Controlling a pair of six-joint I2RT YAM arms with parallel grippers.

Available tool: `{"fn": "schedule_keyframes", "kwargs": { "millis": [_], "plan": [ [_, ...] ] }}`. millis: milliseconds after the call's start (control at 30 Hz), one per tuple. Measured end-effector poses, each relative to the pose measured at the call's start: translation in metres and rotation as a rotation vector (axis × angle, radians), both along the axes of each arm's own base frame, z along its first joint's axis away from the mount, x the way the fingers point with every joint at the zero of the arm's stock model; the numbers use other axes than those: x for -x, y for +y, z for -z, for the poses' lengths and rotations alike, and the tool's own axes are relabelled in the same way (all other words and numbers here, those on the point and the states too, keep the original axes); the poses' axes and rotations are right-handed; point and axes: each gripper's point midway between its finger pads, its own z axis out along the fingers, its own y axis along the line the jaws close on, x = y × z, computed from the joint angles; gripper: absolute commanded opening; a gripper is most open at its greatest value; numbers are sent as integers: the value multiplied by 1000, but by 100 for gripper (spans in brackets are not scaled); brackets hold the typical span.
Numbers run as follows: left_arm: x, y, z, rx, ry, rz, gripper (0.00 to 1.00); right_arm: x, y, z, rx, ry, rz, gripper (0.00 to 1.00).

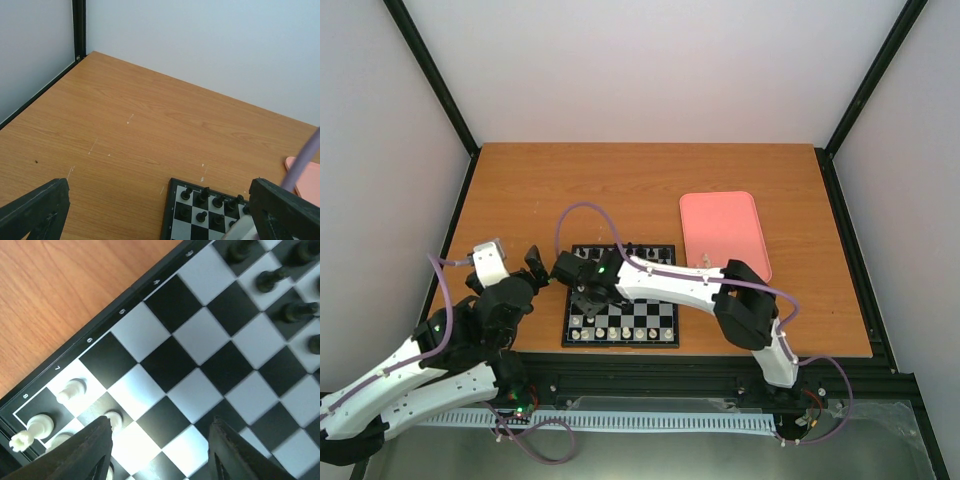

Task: Set up the chess pieces on the board
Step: Place the chess piece on the chessboard, then pick up the chess piece from the storage box.

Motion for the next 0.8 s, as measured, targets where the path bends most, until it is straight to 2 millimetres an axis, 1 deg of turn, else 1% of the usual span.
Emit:
{"fn": "schedule_keyframes", "kwargs": {
  "millis": [100, 200, 300, 367, 433, 500, 567, 667, 733, 800],
  "plan": [
    [0, -1, 1, -3, 5, 3, 100, -10, -10, -20, -25, -52, 34, 70],
    [0, -1, 2, -8, 8, 3, 100, -21, -27, -41, -54, -97, 79, 71],
    [-1, -2, 3, -16, 13, 3, 100, -40, -53, -57, -66, -142, 149, 70],
    [-1, -3, 3, -20, 15, 3, 100, -59, -79, -61, -60, -165, 218, 70],
    [-1, -3, 3, -20, 16, 3, 100, -76, -105, -60, -44, -178, 285, 68],
    [-1, -3, 4, -20, 16, 4, 100, -93, -135, -53, -14, -183, 356, 67],
    [-1, -3, 4, -20, 17, 4, 100, -107, -164, -44, 21, -181, 424, 66],
    [-2, -4, 4, -23, 19, 5, 100, -124, -201, -32, 62, -170, 505, 65],
    [-2, -5, 5, -28, 22, 5, 100, -133, -215, -28, 73, -167, 541, 63],
    [-3, -6, 6, -35, 26, 5, 100, -140, -230, -24, 80, -164, 577, 59]
  ]
}}
